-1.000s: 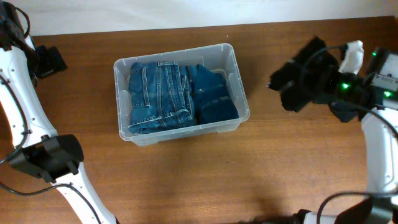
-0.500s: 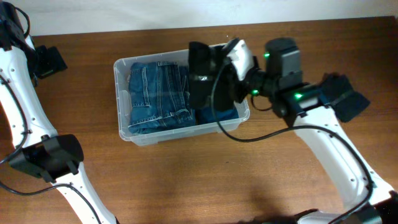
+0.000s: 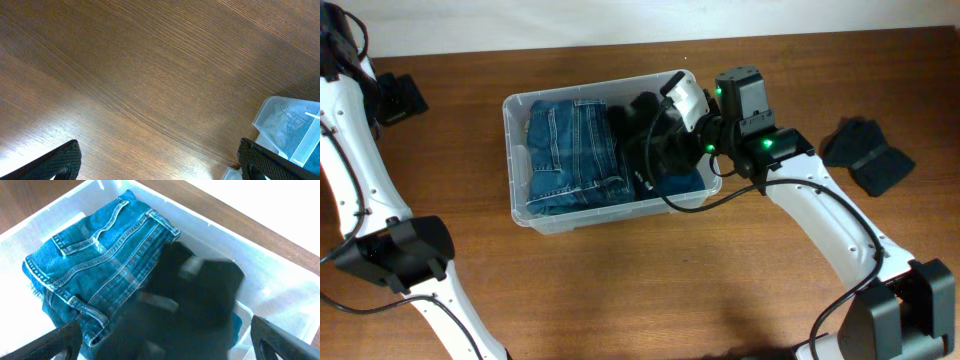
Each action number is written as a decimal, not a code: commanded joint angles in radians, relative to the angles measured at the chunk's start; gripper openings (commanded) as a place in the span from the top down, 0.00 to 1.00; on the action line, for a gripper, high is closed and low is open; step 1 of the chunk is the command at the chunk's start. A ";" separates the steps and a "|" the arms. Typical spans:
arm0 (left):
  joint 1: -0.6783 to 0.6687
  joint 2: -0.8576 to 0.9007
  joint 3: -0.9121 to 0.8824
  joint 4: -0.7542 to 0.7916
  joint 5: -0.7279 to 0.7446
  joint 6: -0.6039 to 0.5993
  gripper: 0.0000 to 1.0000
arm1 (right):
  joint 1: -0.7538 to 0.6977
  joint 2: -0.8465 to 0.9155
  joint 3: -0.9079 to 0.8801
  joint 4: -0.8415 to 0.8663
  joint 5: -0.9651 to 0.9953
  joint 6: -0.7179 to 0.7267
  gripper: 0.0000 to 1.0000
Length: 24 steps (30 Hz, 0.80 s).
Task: Pack container
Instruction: 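Carry the black garment over the box and lower it onto the teal shirt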
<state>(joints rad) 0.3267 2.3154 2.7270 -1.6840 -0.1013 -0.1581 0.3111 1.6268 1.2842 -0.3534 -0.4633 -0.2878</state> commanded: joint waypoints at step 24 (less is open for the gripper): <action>0.002 -0.004 0.015 0.000 0.004 -0.006 0.01 | 0.082 0.266 0.029 0.201 0.246 0.472 0.96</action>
<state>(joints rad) 0.3267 2.3154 2.7270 -1.6836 -0.1013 -0.1577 0.3458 1.8072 1.2999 -0.1600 -0.2729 0.0723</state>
